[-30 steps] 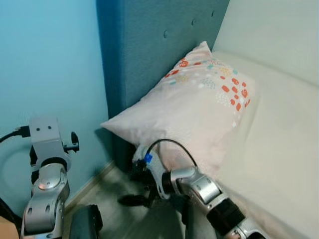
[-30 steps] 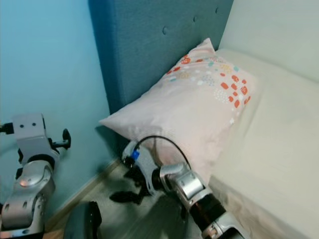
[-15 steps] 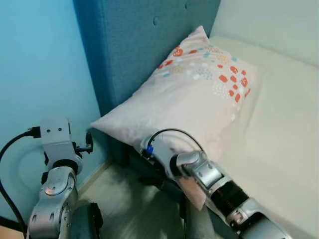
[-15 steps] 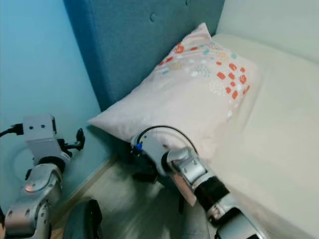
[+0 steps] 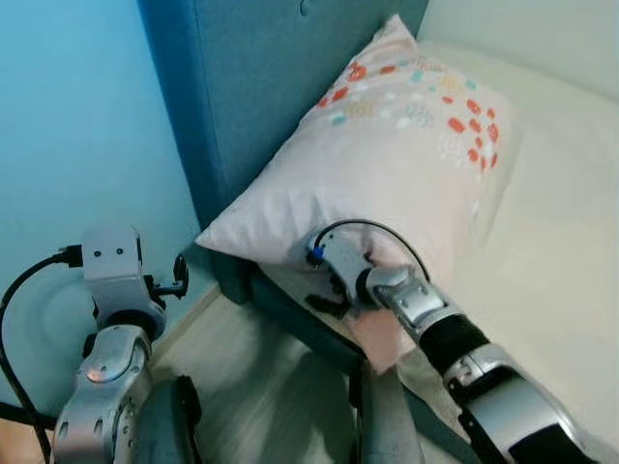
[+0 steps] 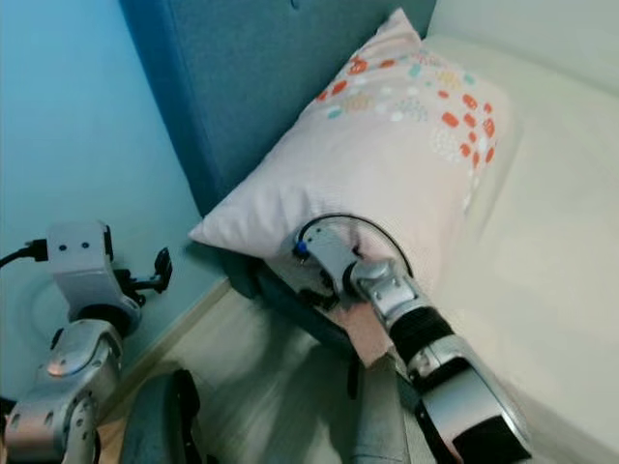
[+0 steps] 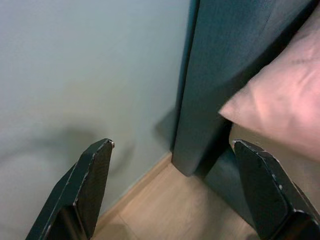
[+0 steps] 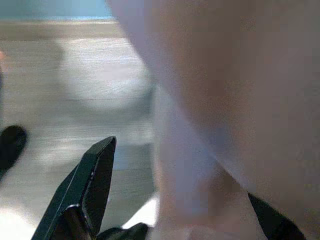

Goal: Clean up the room

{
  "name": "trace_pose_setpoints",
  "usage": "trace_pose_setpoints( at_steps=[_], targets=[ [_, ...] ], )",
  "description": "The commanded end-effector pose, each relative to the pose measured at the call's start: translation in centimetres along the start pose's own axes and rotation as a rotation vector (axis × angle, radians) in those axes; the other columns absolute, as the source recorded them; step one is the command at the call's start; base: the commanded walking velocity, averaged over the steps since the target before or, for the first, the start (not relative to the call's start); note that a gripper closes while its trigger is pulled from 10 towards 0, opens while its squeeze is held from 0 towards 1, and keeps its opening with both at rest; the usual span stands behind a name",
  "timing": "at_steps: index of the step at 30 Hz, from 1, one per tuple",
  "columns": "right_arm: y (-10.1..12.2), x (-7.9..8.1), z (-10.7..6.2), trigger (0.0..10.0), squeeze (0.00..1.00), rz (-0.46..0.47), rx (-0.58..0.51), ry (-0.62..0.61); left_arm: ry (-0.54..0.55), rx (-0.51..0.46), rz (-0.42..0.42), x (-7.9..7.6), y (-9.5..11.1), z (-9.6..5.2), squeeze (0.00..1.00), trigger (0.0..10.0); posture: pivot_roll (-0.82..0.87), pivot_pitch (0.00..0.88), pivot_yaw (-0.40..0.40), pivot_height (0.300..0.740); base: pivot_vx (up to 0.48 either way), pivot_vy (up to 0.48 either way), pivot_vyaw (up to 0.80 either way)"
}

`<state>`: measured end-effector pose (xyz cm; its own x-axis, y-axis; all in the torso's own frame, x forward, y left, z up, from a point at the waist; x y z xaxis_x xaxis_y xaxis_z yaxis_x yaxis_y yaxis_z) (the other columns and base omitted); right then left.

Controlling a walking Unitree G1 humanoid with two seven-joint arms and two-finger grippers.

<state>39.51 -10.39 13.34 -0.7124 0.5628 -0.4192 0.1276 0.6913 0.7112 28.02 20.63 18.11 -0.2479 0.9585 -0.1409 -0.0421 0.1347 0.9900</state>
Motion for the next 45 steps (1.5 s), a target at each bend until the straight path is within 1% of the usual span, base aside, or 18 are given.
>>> trace_pose_setpoints(
  at_steps=[1, 3, 4, 7, 11, 12, 13, 15, 19, 20, 23, 28, 34, 35, 37, 39, 42, 45],
  targets=[
    [-0.9, -1.6, -0.6, 10.0, 0.00, 0.008, 0.018, -0.071, 0.005, -0.005, 0.013, 0.3, 0.4, -0.1, 0.00, 10.0, -0.02, 0.371, -0.089, 0.495, 0.000, 0.000, 0.00],
    [0.2, -2.8, -0.9, 10.0, 0.00, 0.017, -0.033, -0.109, 0.012, -0.011, 0.014, 0.5, 0.7, -0.1, 0.00, 10.0, -0.03, 0.373, -0.097, 0.495, 0.000, 0.000, 0.00],
    [0.2, -2.8, -0.9, 10.0, 0.00, 0.017, -0.033, -0.109, 0.012, -0.011, 0.014, 0.5, 0.7, -0.1, 0.00, 10.0, -0.03, 0.373, -0.097, 0.495, 0.000, 0.000, 0.00],
    [1.4, -5.1, -1.7, 10.0, 0.00, 0.028, -0.096, -0.239, 0.002, 0.001, 0.011, 0.1, 0.5, -0.6, 0.00, 10.0, -0.01, 0.403, -0.108, 0.495, 0.000, 0.000, 0.00],
    [2.0, -6.1, -2.1, 10.0, 0.00, 0.061, -0.136, -0.287, 0.001, 0.006, 0.009, 0.0, 0.4, -0.9, 0.00, 10.0, -0.02, 0.413, -0.105, 0.495, 0.000, 0.000, 0.00],
    [2.8, -7.5, -2.8, 10.0, 0.00, 0.108, -0.184, -0.355, -0.007, 0.005, 0.013, -0.2, 0.5, -1.0, 0.00, 10.0, 0.00, 0.411, -0.111, 0.495, 0.000, 0.000, 0.00],
    [2.8, -7.5, -2.8, 10.0, 0.00, 0.108, -0.184, -0.355, -0.007, 0.005, 0.013, -0.2, 0.5, -1.0, 0.00, 10.0, 0.00, 0.411, -0.111, 0.495, 0.000, 0.000, 0.00],
    [3.5, -8.6, -3.5, 10.0, 0.00, 0.141, -0.227, -0.407, -0.010, 0.001, 0.015, -0.3, 0.6, -1.1, 0.00, 10.0, 0.00, 0.404, -0.115, 0.495, 0.000, 0.000, 0.00],
    [4.3, -9.3, -4.0, 10.0, 0.00, 0.178, -0.271, -0.427, -0.005, -0.006, 0.013, -0.3, 0.8, -1.0, 0.00, 10.0, 0.01, 0.403, -0.116, 0.495, 0.000, 0.000, 0.00],
    [5.3, -9.2, -3.9, 10.0, 0.00, 0.220, -0.323, -0.409, -0.001, -0.014, 0.015, -0.3, 1.0, -0.9, 0.00, 10.0, 0.01, 0.398, -0.119, 0.495, 0.000, 0.000, 0.00],
    [6.4, -8.7, -3.7, 10.0, 0.00, 0.222, -0.369, -0.379, 0.001, -0.019, 0.015, -0.3, 1.2, -0.9, 0.00, 10.0, 0.01, 0.396, -0.118, 0.495, 0.000, 0.000, 0.00],
    [9.3, -7.6, -3.1, 10.0, 0.00, 0.273, -0.470, -0.313, 0.004, -0.040, 0.017, -0.5, 1.7, -0.7, 0.00, 10.0, 0.03, 0.383, -0.121, 0.495, 0.000, 0.000, 0.00],
    [11.0, -6.5, -2.5, 10.0, 0.00, 0.332, -0.506, -0.267, 0.017, -0.048, 0.020, -0.2, 1.9, -0.6, 0.00, 10.0, 0.03, 0.377, -0.123, 0.495, 0.000, 0.000, 0.00],
    [11.2, -5.8, -2.0, 10.0, 0.00, 0.319, -0.498, -0.234, 0.018, -0.049, 0.020, -0.2, 1.9, -0.6, 0.00, 10.0, 0.03, 0.368, -0.128, 0.495, 0.000, 0.000, 0.00],
    [11.2, -5.3, -1.7, 10.0, 0.00, 0.306, -0.490, -0.213, 0.018, -0.049, 0.019, -0.3, 1.9, -0.6, 0.00, 10.0, 0.03, 0.367, -0.129, 0.495, 0.000, 0.000, 0.00],
    [10.7, -4.1, -0.9, 10.0, 0.00, 0.305, -0.462, -0.151, 0.018, -0.045, 0.014, -0.5, 1.7, -0.5, 0.00, 10.0, 0.03, 0.353, -0.129, 0.495, 0.000, 0.000, 0.00],
    [10.7, -0.4, 0.1, 10.0, 0.00, 0.259, -0.487, 0.146, 0.012, -0.040, 0.000, -1.0, 1.4, -0.5, 0.00, 10.0, 0.02, 0.317, -0.134, 0.495, 0.000, 0.000, 0.00],
    [10.8, 0.9, -0.2, 10.0, 0.00, 0.290, -0.564, 0.311, 0.010, -0.035, 0.000, -1.4, 1.1, 0.1, 0.00, 10.0, 0.01, 0.291, -0.133, 0.495, 0.000, 0.000, 0.00]
  ],
)
Point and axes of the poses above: a point about 5 cm out from each wrist's last joint towards the gripper, its own z axis pointing out of the wrist towards the gripper, its own y axis along the axis of the wrist's last joint, x = y × z, the point moved 2 cm from there along z, pointing out of the wrist towards the gripper, and after that the axes turned 7 degrees about -z, right-handed, at the moved point
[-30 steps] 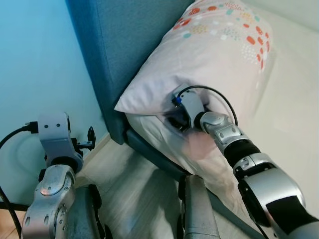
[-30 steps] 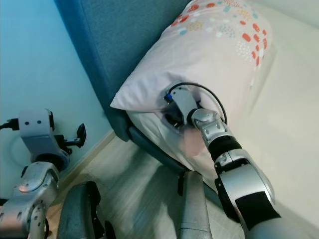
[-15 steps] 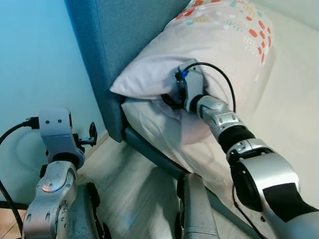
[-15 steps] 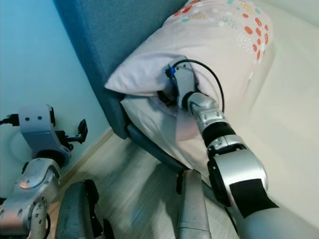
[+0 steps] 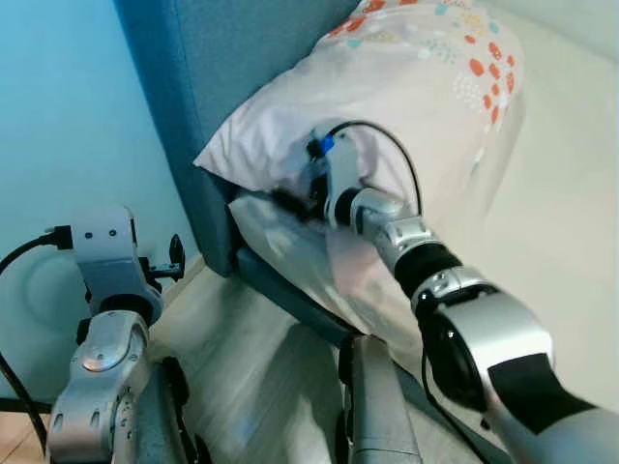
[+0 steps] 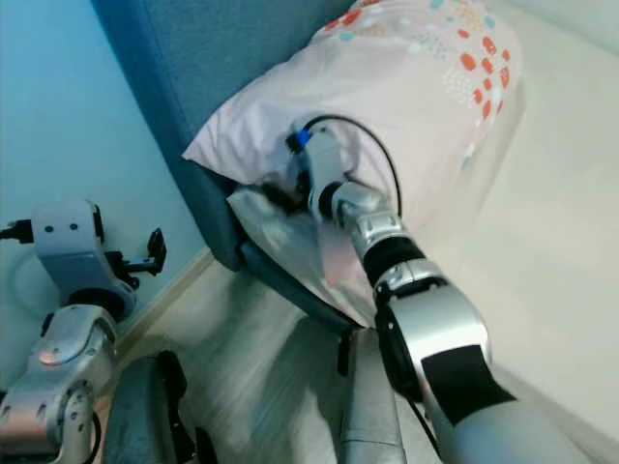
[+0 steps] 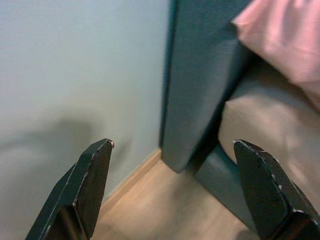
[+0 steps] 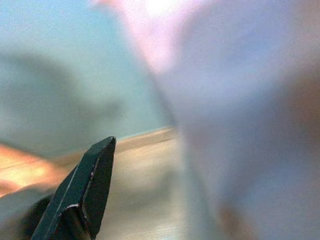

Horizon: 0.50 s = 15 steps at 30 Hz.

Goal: Clean up the room

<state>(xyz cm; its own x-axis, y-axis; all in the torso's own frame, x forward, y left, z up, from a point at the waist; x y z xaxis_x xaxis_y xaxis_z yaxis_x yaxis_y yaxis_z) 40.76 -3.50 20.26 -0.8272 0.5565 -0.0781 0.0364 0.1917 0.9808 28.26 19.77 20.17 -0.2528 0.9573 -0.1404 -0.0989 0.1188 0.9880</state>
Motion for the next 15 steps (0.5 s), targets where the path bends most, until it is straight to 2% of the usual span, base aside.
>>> trace_pose_setpoints(
  at_steps=[1, 3, 5, 10, 12, 13, 15],
  targets=[
    [0.6, 1.0, 0.3, 10.0, 0.00, 0.014, -0.046, 0.100, 0.005, 0.024, 0.000, -0.2, -0.8, 0.0, 0.00, 10.0, 0.01, 0.291, -0.133, 0.495, 0.000, 0.000, 0.00],
    [1.3, 1.1, -0.3, 10.0, 0.00, 0.129, -0.149, 0.155, 0.016, 0.016, -0.001, -0.3, -0.9, 0.7, 0.00, 10.0, 0.00, 0.231, -0.134, 0.495, 0.000, 0.000, 0.00],
    [1.7, 0.8, -1.1, 10.0, 0.00, 0.228, -0.250, 0.159, 0.025, -0.010, -0.006, -0.3, -0.5, 1.5, 0.00, 10.0, 0.00, 0.199, -0.134, 0.495, 0.000, 0.000, 0.00],
    [1.8, 0.3, -2.0, 10.0, 0.00, 0.307, -0.340, 0.151, 0.037, -0.038, -0.004, -0.4, 0.0, 2.7, 0.00, 10.0, 0.01, 0.156, -0.131, 0.495, 0.000, 0.000, 0.00],
    [2.4, 0.5, -3.5, 10.0, 0.00, 0.341, -0.478, 0.165, 0.048, -0.068, -0.008, -0.2, 0.6, 3.5, 0.00, 10.0, 0.00, 0.102, -0.121, 0.495, 0.000, 0.000, 0.00],
    [2.4, 0.5, -3.5, 10.0, 0.00, 0.341, -0.478, 0.165, 0.048, -0.068, -0.008, -0.2, 0.6, 3.5, 0.00, 10.0, 0.00, 0.102, -0.121, 0.495, 0.000, 0.000, 0.00],
    [2.7, 0.3, -4.9, 10.0, 0.00, 0.371, -0.592, 0.159, 0.051, -0.079, -0.010, -0.1, 0.7, 4.2, 0.00, 10.0, -0.01, 0.078, -0.110, 0.500, 0.000, 0.000, 0.00]
  ],
)
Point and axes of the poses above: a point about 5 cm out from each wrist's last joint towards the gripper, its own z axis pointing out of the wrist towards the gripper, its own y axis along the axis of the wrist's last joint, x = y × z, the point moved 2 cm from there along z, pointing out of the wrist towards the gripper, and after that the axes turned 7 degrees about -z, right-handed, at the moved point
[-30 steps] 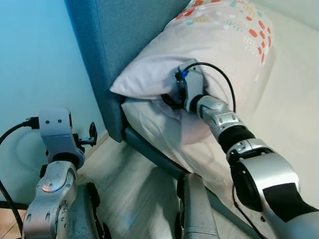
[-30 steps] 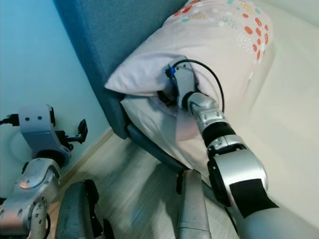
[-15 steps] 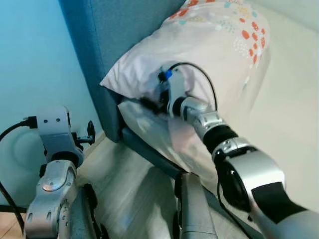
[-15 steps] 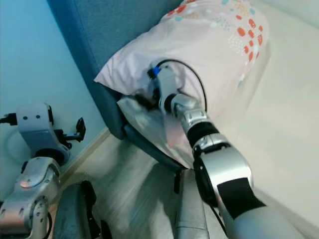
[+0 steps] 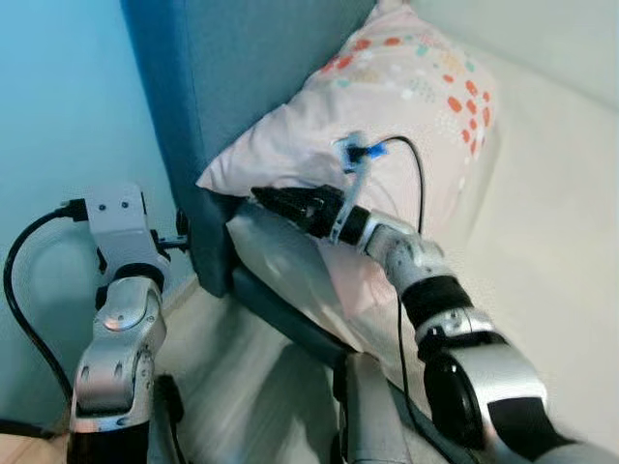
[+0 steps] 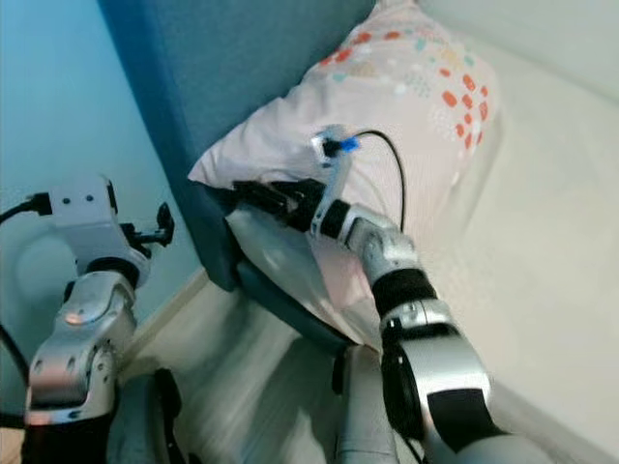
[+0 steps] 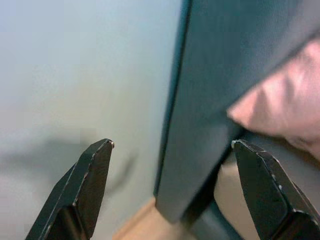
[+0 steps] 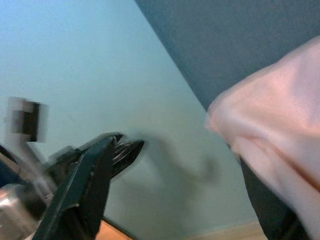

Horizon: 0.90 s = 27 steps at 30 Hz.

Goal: Clean up the room

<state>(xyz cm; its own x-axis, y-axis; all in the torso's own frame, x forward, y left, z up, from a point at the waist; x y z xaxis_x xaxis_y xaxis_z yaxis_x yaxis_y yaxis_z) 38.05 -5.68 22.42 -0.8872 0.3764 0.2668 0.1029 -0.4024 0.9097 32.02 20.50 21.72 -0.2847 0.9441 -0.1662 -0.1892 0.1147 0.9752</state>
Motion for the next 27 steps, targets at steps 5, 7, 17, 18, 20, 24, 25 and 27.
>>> trace_pose_setpoints(
  at_steps=[5, 7, 17, 18, 20, 24, 25, 27],
  targets=[
    [2.6, -0.6, -3.0, 10.0, 0.00, 0.074, -0.230, -0.078, 0.016, 0.035, 0.021, 0.5, -1.4, 1.2, 0.00, 10.0, -0.02, 0.032, -0.078, 0.515, 0.000, 0.000, 0.00],
    [2.7, -0.8, -3.6, 10.0, 0.00, 0.090, -0.251, -0.095, 0.016, 0.046, 0.024, 0.5, -1.7, 1.4, 0.00, 10.0, -0.02, 0.030, -0.073, 0.520, 0.000, 0.000, 0.00],
    [0.8, -2.0, -8.0, 10.0, 0.00, 0.110, -0.234, -0.266, -0.003, 0.108, 0.056, 0.3, -3.9, 1.3, 0.00, 10.0, -0.02, 0.009, -0.061, 0.555, -0.163, 0.000, 0.00],
    [0.6, -2.1, -8.7, 10.0, 0.00, 0.115, -0.230, -0.298, -0.002, 0.111, 0.060, 0.3, -4.2, 1.3, 0.00, 10.0, -0.02, 0.007, -0.059, 0.560, -0.341, 0.000, 0.00],
    [0.1, -2.3, -9.8, 10.0, 0.00, 0.123, -0.222, -0.348, -0.004, 0.113, 0.055, 0.5, -4.6, 1.2, 0.00, 10.0, -0.02, 0.004, -0.056, 0.570, 0.000, 0.000, 0.00],
    [-1.3, -3.0, -10.9, 10.0, 0.00, 0.125, -0.171, -0.421, -0.020, 0.120, 0.063, 0.5, -5.2, 1.1, 0.00, 10.0, -0.02, 0.001, -0.053, 0.585, 0.000, 0.000, 0.00],
    [-2.3, -3.4, -11.5, 10.0, 0.00, 0.128, -0.135, -0.459, -0.018, 0.135, 0.066, 0.7, -5.7, 1.1, 0.00, 10.0, -0.02, 0.000, -0.053, 0.590, 0.000, 0.000, 0.00],
    [-3.8, -3.7, -12.3, 10.0, 0.00, 0.134, -0.085, -0.505, -0.010, 0.163, 0.064, 1.0, -6.6, 1.0, 0.00, 10.0, -0.02, 0.000, -0.051, 0.600, 0.000, 0.000, 0.00]
  ],
)
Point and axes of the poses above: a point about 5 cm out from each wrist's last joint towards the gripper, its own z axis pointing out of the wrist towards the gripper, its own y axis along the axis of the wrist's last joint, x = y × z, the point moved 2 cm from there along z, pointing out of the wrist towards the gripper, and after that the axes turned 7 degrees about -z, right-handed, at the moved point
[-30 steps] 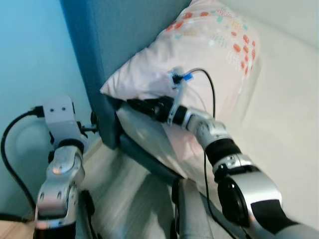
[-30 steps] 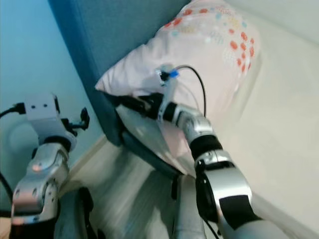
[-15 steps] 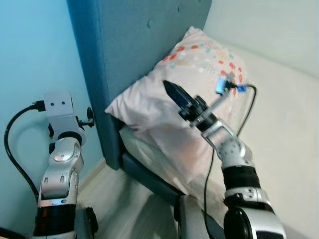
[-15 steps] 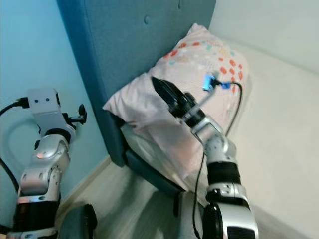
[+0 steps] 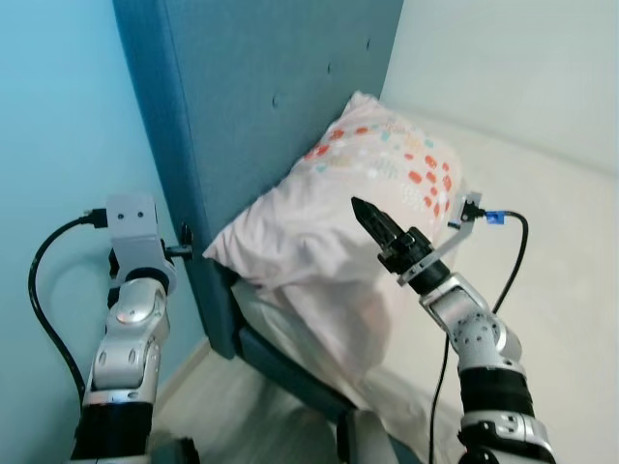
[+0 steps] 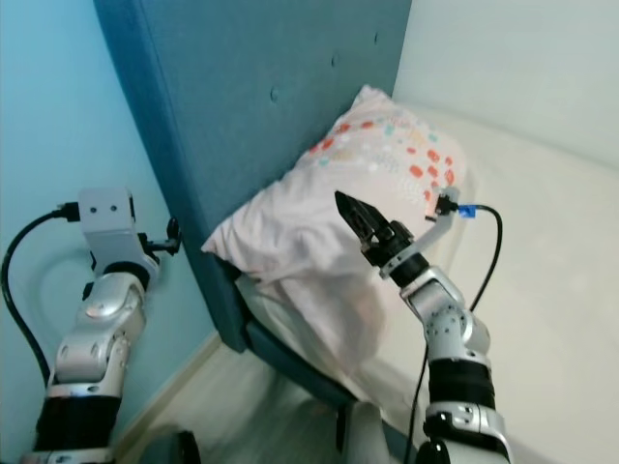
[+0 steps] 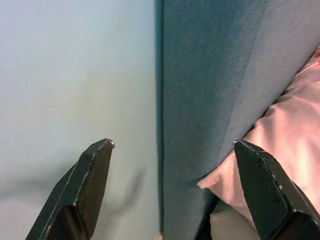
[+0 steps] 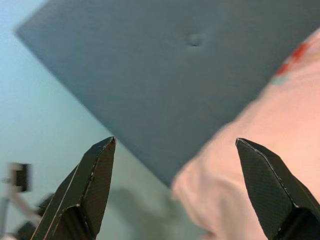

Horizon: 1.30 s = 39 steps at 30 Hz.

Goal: Clean up the room

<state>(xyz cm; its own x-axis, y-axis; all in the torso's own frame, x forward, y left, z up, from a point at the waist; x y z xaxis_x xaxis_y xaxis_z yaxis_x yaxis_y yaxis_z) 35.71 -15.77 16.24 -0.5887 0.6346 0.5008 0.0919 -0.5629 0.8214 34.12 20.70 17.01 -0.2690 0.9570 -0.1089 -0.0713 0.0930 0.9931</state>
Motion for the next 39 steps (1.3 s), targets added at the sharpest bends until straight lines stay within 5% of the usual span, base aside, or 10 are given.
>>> trace_pose_setpoints(
  at_steps=[1, 13, 22, 28, 29, 30, 35, 37, 39],
  targets=[
    [-1.8, -0.9, -0.9, 10.0, 0.00, 0.005, 0.063, -0.060, 0.013, 0.055, 0.007, 0.5, -1.7, -0.2, 0.00, 10.0, -0.02, 0.000, -0.051, 0.605, 0.000, 0.000, 0.00],
    [-5.3, -2.2, -2.9, 10.0, 0.00, -0.005, 0.193, -0.144, -0.001, 0.101, 0.003, 0.3, -3.6, -0.4, 0.00, 10.0, -0.04, 0.000, -0.048, 0.655, -0.137, 0.000, 0.00],
    [-9.0, -4.7, -5.9, 10.0, 0.00, -0.064, 0.366, -0.297, -0.033, 0.222, 0.029, 0.9, -9.0, -1.8, 0.00, 10.0, -0.05, 0.000, -0.054, 0.690, 0.000, 0.000, 0.00],
    [-11.9, -7.1, -10.8, 10.0, 0.00, -0.095, 0.527, -0.494, 0.008, 0.389, 0.078, 3.5, -14.1, -3.9, 0.00, 10.0, -0.05, 0.000, -0.057, 0.715, 0.000, 0.000, 0.00],
    [-13.4, -7.7, -13.3, 10.0, 0.00, -0.097, 0.611, -0.586, 0.032, 0.478, 0.095, 4.9, -16.3, -5.2, 0.00, 10.0, -0.05, 0.000, -0.059, 0.725, 0.000, 0.000, 0.00],
    [-13.4, -7.7, -13.3, 10.0, 0.00, -0.097, 0.611, -0.586, 0.032, 0.478, 0.095, 4.9, -16.3, -5.2, 0.00, 10.0, -0.05, 0.000, -0.059, 0.725, 0.000, 0.000, 0.00],
    [-16.5, -8.0, -18.8, 10.0, 0.00, -0.065, 0.768, -0.777, 0.078, 0.693, 0.128, 7.4, -20.8, -9.2, 0.00, 10.0, -0.05, 0.000, -0.064, 0.740, 0.000, 0.000, 0.00],
    [-16.5, -8.0, -18.8, 10.0, 0.00, -0.065, 0.768, -0.777, 0.078, 0.693, 0.128, 7.4, -20.8, -9.2, 0.00, 10.0, -0.05, 0.000, -0.064, 0.740, 0.000, 0.000, 0.00],
    [-18.2, -7.4, -22.0, 10.0, 0.00, -0.051, 0.864, -0.854, 0.104, 0.806, 0.119, 8.6, -22.9, -12.0, 0.00, 10.0, -0.04, 0.000, -0.066, 0.740, 0.000, 0.000, 0.00]
  ],
)
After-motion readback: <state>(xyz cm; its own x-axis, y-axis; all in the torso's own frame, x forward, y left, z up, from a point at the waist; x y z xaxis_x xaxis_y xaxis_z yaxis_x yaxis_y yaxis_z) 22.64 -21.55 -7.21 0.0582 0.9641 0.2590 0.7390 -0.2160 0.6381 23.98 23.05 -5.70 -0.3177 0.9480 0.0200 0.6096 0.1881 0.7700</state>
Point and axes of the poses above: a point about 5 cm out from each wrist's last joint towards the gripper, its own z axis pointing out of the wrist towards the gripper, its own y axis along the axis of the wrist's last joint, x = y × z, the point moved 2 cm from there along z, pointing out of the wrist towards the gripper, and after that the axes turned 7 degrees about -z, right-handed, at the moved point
